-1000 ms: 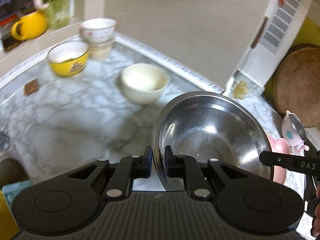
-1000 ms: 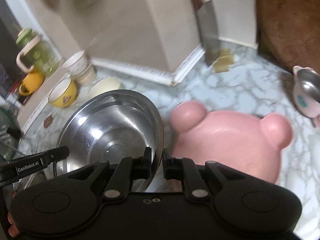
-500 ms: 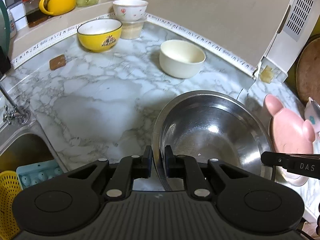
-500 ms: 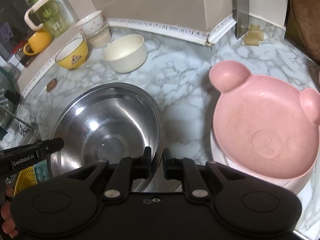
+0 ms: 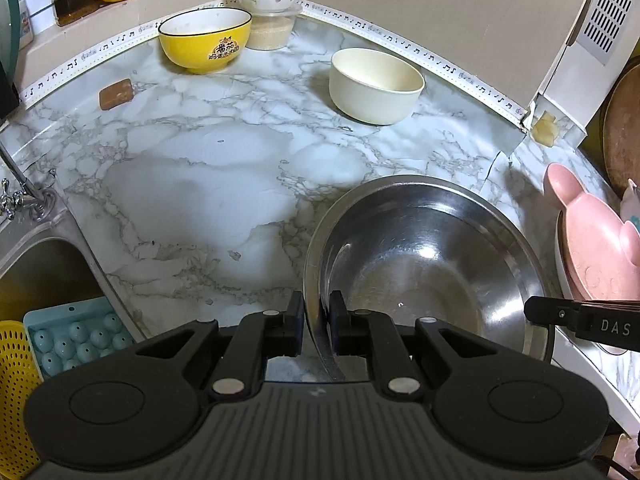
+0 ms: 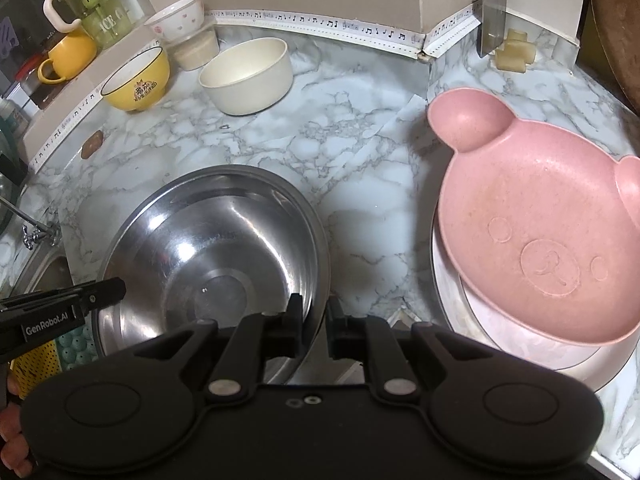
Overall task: Organize plates and bowls
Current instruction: 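Carry the steel bowl with both tools and lower it beside the sink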
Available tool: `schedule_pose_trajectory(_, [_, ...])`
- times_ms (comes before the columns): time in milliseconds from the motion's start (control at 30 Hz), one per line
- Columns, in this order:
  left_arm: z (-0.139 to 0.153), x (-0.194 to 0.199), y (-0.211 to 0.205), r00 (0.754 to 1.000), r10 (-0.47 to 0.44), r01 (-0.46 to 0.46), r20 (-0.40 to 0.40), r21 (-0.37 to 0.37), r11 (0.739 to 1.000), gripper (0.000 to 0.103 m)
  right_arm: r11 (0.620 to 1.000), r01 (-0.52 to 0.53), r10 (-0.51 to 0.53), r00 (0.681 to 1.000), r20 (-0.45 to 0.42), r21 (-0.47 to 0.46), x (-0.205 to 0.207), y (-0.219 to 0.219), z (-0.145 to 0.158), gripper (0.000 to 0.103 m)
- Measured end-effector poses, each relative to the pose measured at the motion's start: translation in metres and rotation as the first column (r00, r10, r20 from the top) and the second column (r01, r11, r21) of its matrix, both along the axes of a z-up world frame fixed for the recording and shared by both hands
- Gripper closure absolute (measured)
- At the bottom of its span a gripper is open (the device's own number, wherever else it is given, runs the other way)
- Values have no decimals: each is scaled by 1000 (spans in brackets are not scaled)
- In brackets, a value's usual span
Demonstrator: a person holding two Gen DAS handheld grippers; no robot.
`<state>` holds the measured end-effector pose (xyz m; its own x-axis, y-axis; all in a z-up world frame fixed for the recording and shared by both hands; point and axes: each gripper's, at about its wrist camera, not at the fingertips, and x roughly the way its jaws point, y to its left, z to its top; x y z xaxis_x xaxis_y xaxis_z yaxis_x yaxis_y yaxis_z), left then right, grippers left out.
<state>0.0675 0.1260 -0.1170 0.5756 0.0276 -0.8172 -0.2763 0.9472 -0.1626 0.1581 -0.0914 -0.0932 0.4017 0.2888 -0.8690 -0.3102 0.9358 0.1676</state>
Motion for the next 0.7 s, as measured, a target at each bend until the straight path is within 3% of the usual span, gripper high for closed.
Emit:
schedule_pose_trajectory(400, [-3,3,5,1000,7,-8,-6,-26,1000,91,1000,-5,5,1000,3,-5,3,2,-1,90])
schedule_pose_trajectory(700, [-4,2,9,1000,11,-12,-1,-46,999,91,1000,-8,8,1000,-15,4,3,2,-4,83])
